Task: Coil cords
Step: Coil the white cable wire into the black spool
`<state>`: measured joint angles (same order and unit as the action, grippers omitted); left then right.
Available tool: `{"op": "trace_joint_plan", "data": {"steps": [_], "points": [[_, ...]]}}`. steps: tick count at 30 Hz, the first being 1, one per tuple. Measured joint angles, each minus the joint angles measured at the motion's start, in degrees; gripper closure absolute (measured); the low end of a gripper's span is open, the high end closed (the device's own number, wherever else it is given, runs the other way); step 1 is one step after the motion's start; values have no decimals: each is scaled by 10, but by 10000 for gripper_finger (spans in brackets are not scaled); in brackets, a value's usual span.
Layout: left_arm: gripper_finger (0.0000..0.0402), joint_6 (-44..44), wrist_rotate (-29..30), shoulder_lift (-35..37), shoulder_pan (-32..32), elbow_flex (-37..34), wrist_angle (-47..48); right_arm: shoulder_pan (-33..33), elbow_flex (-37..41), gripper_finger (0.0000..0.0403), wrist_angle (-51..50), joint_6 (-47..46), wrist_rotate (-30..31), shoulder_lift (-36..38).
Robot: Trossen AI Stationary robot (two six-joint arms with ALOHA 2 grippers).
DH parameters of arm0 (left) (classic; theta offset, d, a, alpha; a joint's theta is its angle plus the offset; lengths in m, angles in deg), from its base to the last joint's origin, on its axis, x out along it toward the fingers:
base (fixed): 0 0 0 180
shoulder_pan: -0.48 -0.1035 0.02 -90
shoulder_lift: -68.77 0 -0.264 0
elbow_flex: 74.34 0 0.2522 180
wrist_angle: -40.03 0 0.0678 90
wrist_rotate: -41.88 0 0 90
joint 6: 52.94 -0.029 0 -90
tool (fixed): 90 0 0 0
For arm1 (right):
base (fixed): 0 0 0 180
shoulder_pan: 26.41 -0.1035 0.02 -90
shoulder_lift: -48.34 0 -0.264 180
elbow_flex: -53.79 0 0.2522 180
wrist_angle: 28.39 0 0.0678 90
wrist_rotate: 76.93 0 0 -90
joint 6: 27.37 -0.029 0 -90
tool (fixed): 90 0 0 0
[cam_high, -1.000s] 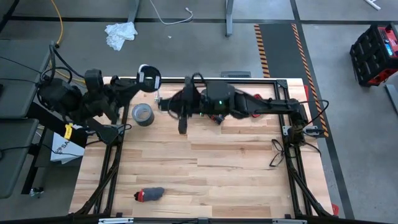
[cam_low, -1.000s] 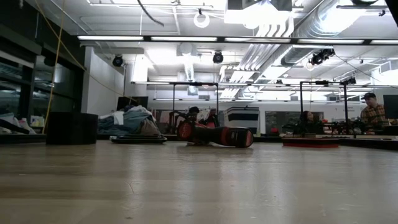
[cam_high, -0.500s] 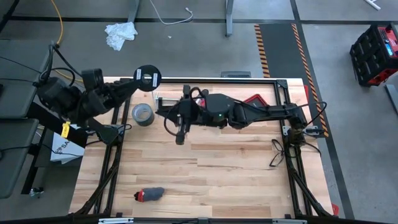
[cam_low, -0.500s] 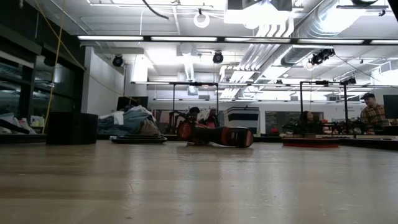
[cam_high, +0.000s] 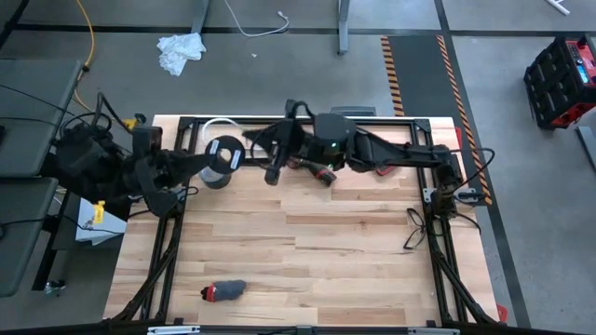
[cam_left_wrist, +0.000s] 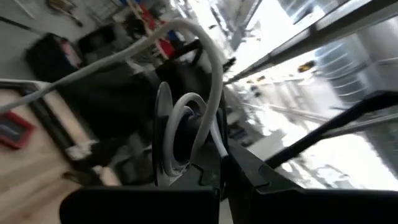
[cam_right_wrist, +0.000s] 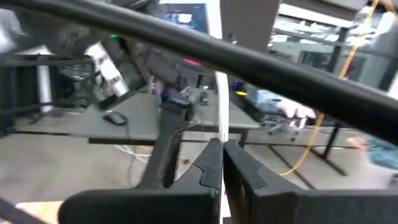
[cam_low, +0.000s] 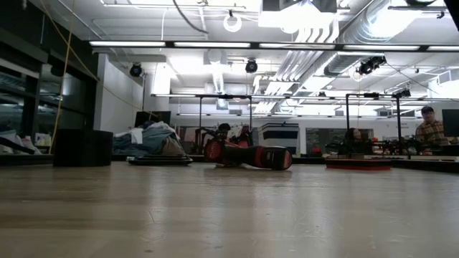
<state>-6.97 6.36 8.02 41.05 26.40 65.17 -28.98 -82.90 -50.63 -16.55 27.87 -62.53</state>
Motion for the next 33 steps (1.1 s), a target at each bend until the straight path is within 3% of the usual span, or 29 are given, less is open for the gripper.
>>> {"op": "trace_joint_plan", "data": {"steps": [6,12,21,26,33], "points": [[401,-14,81,21,28,0,42,0,0,403,-54,21,21,31],[401,-102,129,44,33,0,3,-2,0,403,-130,21,48,46],[401,-218,210,65,29,0,-39,-28,0,402,-139,-22,28,48],[402,-221,195,60,2,0,-74,-40,0,402,-94,-34,0,37],[402,-143,122,35,-47,0,-117,-43,0,402,-18,-50,-56,1]]}}
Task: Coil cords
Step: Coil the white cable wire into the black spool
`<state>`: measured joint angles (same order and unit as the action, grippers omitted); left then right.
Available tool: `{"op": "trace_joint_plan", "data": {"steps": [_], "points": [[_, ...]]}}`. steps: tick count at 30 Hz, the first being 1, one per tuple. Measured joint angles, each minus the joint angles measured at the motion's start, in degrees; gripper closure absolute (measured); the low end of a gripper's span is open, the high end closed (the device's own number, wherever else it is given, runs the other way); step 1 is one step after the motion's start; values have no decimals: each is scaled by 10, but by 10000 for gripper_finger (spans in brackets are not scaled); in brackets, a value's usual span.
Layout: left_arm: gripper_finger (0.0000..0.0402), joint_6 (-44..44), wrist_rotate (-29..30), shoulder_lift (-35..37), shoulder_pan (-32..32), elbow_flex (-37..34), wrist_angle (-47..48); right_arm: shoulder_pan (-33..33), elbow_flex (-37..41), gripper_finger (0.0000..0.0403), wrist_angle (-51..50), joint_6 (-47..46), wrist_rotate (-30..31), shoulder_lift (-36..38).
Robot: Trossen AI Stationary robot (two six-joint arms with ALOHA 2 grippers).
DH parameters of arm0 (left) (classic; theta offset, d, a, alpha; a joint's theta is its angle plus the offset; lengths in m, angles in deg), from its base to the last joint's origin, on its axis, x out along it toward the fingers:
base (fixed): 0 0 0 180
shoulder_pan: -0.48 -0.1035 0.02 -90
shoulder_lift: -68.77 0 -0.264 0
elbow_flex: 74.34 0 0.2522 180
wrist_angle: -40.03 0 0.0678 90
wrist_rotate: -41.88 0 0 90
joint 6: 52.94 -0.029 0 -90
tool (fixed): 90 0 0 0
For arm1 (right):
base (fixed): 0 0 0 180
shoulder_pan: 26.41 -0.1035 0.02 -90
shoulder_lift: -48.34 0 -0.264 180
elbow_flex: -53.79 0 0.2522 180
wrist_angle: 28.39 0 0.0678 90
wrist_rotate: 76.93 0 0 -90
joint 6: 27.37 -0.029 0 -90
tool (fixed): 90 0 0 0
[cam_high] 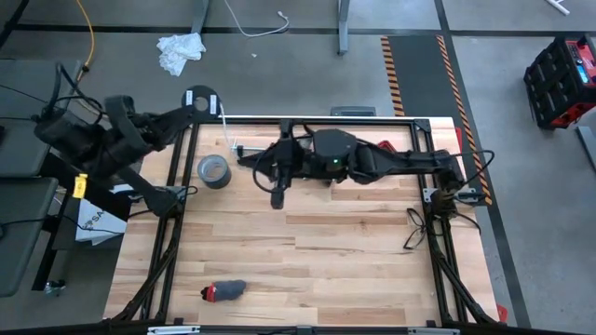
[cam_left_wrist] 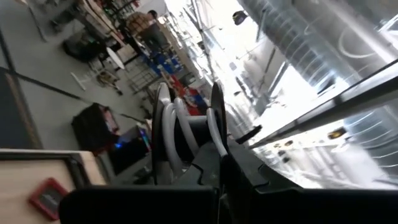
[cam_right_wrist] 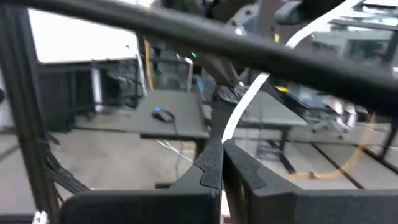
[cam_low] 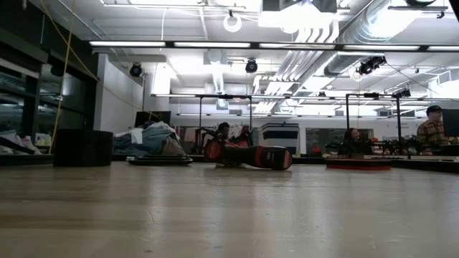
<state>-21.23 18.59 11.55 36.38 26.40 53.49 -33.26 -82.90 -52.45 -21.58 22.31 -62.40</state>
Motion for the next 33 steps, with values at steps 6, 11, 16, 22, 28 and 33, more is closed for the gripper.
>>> {"op": "trace_joint_plan", "data": {"steps": [6,11,16,22,28,33], "points": [[402,76,-54,-22,-39,0,-1,-2,0,402,75,-24,-44,-26],[402,146,-91,-38,-69,0,0,-9,0,402,103,-23,-57,-35],[402,239,-153,-58,-97,0,0,-13,0,402,118,-7,-60,-37],[401,310,-213,-80,-110,0,0,-9,0,403,123,6,-56,-38],[401,341,-237,-84,-112,0,-1,-9,0,403,123,7,-57,-38],[402,349,-268,-87,-111,0,-18,-9,0,403,132,27,-56,-38]]}}
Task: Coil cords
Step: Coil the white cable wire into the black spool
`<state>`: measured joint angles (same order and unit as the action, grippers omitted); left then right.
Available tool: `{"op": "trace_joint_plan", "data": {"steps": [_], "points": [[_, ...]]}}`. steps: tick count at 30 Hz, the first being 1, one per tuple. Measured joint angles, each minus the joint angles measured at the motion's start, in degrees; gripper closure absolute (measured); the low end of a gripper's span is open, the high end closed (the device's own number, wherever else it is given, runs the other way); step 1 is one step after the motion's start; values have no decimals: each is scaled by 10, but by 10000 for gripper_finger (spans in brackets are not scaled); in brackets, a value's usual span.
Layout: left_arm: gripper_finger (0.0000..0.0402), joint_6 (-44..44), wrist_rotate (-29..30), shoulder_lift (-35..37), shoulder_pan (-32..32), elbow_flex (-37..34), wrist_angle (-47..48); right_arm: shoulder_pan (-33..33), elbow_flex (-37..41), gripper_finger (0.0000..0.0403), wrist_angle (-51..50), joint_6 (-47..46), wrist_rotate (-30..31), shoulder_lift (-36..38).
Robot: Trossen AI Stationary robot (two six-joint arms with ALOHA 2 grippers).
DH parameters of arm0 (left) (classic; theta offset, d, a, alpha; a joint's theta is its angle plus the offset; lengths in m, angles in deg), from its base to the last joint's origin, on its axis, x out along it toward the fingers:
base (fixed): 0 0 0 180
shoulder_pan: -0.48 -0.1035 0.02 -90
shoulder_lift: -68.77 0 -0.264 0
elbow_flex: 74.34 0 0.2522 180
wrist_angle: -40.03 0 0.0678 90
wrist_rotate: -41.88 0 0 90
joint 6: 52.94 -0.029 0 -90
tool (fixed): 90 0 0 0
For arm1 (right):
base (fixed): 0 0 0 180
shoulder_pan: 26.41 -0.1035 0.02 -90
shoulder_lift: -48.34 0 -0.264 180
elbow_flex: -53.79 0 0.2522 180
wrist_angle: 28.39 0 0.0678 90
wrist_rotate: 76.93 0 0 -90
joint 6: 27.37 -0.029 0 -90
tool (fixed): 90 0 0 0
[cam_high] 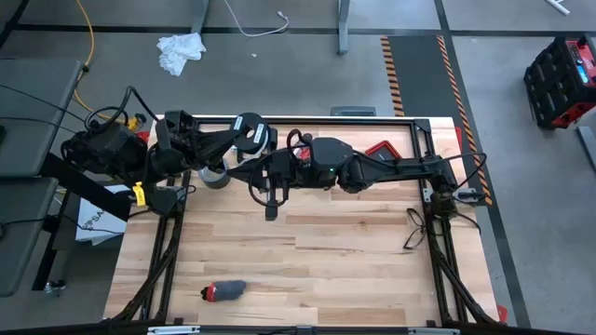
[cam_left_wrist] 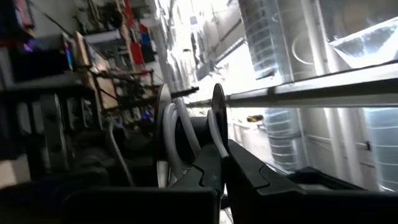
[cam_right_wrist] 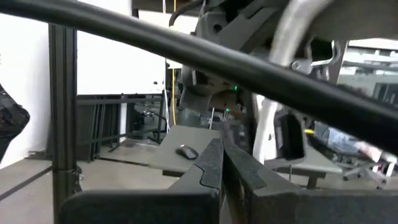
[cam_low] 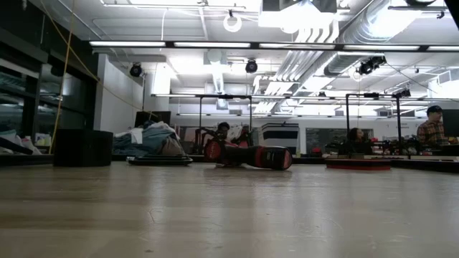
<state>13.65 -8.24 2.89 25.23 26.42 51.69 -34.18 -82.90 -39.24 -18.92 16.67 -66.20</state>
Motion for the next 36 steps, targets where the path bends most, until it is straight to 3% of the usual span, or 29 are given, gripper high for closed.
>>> {"op": "trace_joint_plan", "data": {"steps": [20,36], "points": [[402,21,-159,-12,0,0,-15,14,0,403,50,8,-66,0],[402,38,-179,-12,1,0,58,19,0,403,76,6,-86,0]]}}
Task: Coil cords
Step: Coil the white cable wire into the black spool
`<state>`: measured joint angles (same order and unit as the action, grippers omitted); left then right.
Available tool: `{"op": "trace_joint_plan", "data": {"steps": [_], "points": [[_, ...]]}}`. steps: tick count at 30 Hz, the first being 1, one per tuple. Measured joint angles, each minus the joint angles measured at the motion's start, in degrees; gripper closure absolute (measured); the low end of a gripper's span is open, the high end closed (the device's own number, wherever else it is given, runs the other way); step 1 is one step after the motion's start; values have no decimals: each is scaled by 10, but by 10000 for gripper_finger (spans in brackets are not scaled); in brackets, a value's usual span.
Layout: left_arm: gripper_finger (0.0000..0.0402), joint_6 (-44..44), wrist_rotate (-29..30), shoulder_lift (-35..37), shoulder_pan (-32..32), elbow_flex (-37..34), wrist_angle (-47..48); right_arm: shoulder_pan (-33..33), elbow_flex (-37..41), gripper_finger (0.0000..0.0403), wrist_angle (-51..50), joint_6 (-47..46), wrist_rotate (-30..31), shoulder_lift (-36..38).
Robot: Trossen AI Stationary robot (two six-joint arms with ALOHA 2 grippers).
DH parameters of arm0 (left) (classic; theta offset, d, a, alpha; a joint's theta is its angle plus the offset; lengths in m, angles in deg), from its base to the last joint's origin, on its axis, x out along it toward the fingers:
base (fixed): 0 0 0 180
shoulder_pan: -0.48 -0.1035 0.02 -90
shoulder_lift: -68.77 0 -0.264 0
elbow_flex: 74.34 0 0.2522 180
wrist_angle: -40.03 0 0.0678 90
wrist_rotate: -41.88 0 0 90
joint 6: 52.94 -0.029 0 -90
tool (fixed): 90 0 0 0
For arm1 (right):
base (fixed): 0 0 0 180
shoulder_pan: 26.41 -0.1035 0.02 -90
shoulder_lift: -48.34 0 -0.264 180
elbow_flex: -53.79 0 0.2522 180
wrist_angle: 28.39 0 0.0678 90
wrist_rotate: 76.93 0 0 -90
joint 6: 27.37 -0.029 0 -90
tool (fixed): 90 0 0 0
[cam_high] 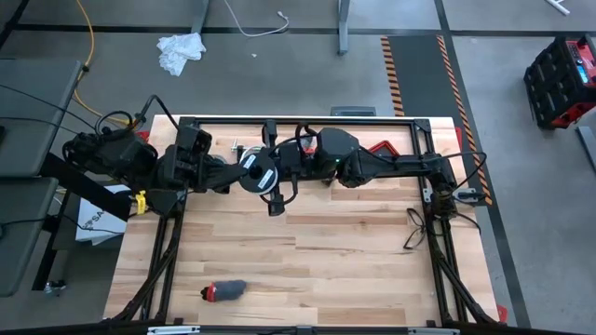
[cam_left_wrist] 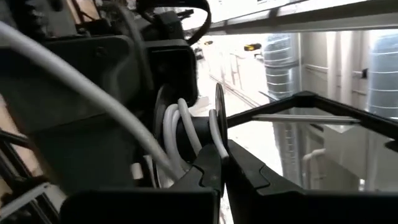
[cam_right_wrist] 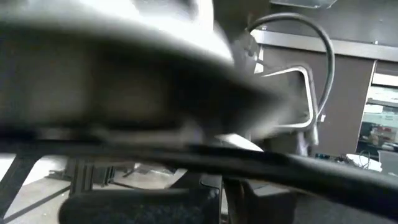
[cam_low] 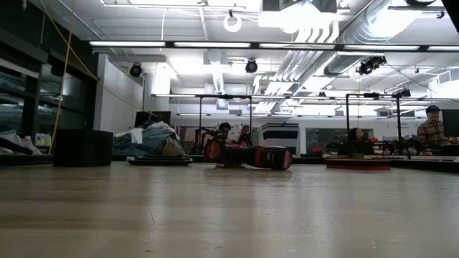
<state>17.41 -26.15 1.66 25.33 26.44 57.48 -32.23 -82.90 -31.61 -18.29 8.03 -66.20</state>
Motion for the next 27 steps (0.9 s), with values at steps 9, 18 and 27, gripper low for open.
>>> {"op": "trace_joint_plan", "data": {"steps": [9,18,27], "points": [[402,12,-21,0,3,0,12,3,0,403,0,0,4,0],[402,29,-29,22,40,0,78,20,0,403,-2,0,5,8],[402,35,9,57,50,-1,202,25,0,403,-24,-2,5,16]]}}
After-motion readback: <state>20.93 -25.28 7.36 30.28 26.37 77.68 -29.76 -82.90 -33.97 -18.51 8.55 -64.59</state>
